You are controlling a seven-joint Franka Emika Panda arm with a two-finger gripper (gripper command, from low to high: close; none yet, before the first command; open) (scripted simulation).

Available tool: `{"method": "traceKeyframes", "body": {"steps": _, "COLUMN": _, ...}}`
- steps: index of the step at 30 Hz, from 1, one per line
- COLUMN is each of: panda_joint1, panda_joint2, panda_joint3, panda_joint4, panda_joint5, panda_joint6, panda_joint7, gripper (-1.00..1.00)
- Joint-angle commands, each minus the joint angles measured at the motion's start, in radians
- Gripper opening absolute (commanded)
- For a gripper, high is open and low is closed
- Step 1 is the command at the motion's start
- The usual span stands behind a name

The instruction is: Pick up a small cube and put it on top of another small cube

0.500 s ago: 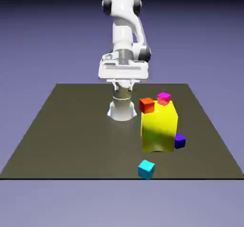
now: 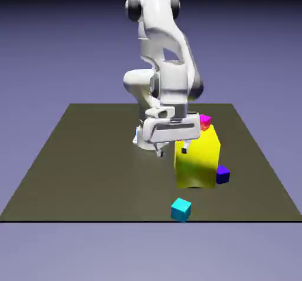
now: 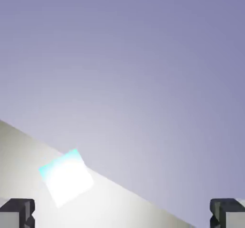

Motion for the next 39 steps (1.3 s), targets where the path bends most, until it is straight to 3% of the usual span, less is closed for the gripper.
{"method": "traceKeyframes", "body": {"steps": 1, "panda_joint1": 0.006, "panda_joint2": 0.036, "panda_joint3": 0.000, "panda_joint4": 0.027, "panda_joint5": -0.009, "panda_joint6": -0.027, "panda_joint7": -0.017, "gripper": 0.00}}
{"method": "traceKeyframes", "body": {"steps": 13, "panda_joint1": 0.115, "panda_joint2": 0.456, "panda_joint3": -0.004, "panda_joint4": 0.338, "panda_joint5": -0.116, "panda_joint6": -0.341, "panda_joint7": -0.217, "gripper": 0.00}}
{"method": "traceKeyframes", "body": {"steps": 18, "panda_joint1": 0.109, "panda_joint2": 0.581, "panda_joint3": -0.024, "panda_joint4": 0.323, "panda_joint5": -0.144, "panda_joint6": -0.200, "panda_joint7": -0.193, "gripper": 0.00}}
{"method": "traceKeyframes", "body": {"steps": 19, "panda_joint1": 0.109, "panda_joint2": 0.581, "panda_joint3": -0.024, "panda_joint4": 0.323, "panda_joint5": -0.144, "panda_joint6": -0.200, "panda_joint7": -0.193, "gripper": -1.00}}
{"method": "traceKeyframes", "body": {"steps": 25, "panda_joint1": 0.167, "panda_joint2": 0.415, "panda_joint3": -0.029, "panda_joint4": 0.336, "panda_joint5": -0.150, "panda_joint6": -0.333, "panda_joint7": -0.216, "gripper": -1.00}}
{"method": "traceKeyframes", "body": {"steps": 36, "panda_joint1": 0.362, "panda_joint2": 0.075, "panda_joint3": 0.248, "panda_joint4": 0.009, "panda_joint5": -0.216, "panda_joint6": -0.323, "panda_joint7": -0.134, "gripper": -1.00}}
{"method": "traceKeyframes", "body": {"steps": 39, "panda_joint1": 0.334, "panda_joint2": 0.108, "panda_joint3": 0.345, "panda_joint4": -0.035, "panda_joint5": -0.146, "panda_joint6": -0.345, "panda_joint7": -0.104, "gripper": -1.00}}
